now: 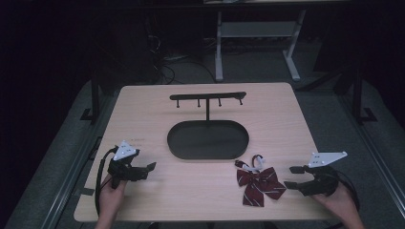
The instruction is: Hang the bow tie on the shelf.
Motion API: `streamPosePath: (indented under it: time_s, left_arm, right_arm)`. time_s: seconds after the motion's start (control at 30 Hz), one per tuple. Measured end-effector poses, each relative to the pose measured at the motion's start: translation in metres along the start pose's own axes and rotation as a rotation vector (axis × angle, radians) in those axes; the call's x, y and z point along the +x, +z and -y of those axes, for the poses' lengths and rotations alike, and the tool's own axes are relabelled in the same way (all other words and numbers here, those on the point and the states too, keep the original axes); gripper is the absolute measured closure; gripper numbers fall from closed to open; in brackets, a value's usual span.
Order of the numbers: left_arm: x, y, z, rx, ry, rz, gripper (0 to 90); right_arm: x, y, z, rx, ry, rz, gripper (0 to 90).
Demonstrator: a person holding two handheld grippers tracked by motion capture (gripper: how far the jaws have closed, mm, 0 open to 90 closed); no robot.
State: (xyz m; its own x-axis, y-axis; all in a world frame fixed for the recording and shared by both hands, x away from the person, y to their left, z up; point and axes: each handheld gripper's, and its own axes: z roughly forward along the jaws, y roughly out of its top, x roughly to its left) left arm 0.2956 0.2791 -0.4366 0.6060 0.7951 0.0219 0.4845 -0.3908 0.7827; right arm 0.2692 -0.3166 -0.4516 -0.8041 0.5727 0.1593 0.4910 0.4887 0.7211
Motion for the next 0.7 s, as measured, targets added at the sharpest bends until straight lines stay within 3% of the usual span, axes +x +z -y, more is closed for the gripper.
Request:
streamPosePath:
  time_s: [0.3, 0.7]
  left_arm:
    - [0.001, 0.003, 0.0, 0.006, -0.004, 0.008, 16.3]
    - [0.005, -0.001, 0.004, -0.015, -0.036, 0.001, 16.3]
  right_arm:
    - [0.002, 0.001, -0.004, -0.002, -0.028, -0.009, 33.0]
    - [0.017, 0.002, -0.033, -0.004, -0.109, -0.021, 36.0]
